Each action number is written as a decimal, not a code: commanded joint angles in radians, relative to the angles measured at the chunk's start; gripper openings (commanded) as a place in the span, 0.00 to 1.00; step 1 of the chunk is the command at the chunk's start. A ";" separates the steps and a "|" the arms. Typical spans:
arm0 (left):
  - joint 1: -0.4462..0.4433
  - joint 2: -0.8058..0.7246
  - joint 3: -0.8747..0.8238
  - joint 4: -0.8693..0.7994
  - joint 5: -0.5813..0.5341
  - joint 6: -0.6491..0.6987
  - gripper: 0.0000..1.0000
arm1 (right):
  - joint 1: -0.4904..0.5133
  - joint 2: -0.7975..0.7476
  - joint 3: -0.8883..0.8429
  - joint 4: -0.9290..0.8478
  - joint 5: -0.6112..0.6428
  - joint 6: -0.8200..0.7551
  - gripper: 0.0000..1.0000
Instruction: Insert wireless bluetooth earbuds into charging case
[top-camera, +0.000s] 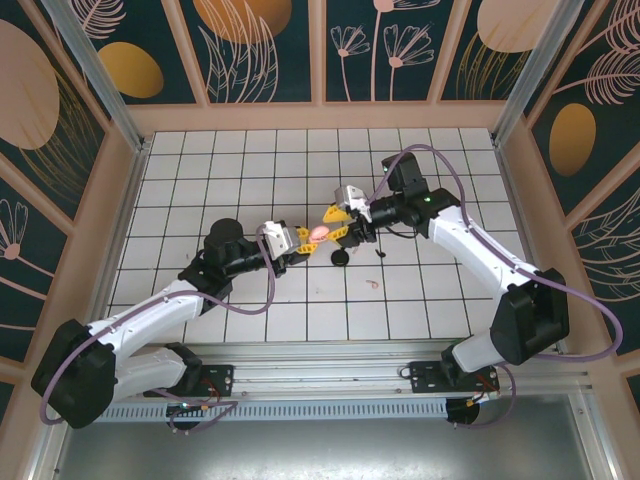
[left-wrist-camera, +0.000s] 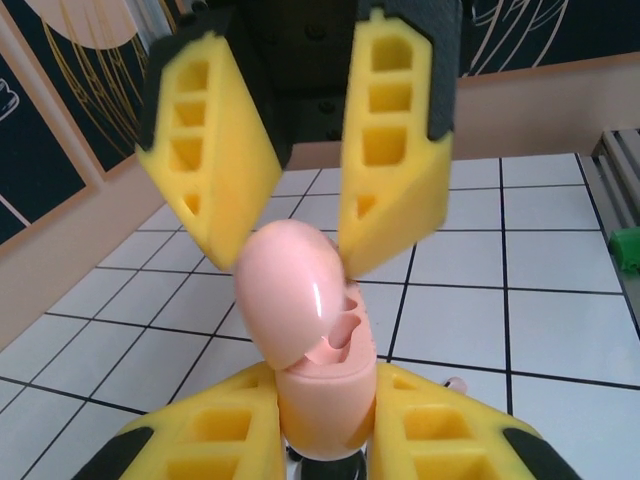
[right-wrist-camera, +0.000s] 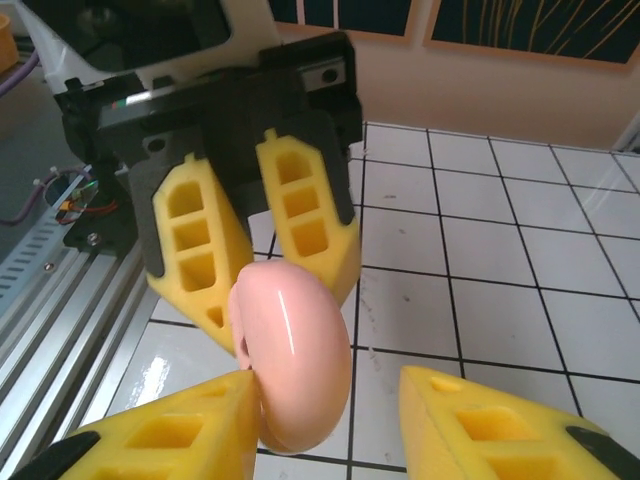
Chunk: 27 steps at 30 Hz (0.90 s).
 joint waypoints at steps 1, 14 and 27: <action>-0.004 0.010 0.025 -0.013 0.045 0.019 0.20 | -0.022 -0.028 0.023 0.084 -0.019 0.054 0.41; -0.004 0.032 -0.070 0.187 -0.005 -0.083 0.20 | -0.055 -0.057 0.005 0.155 0.000 0.210 0.41; -0.005 0.201 -0.234 0.572 -0.111 -0.349 0.19 | -0.068 -0.095 -0.046 -0.091 0.585 0.911 0.39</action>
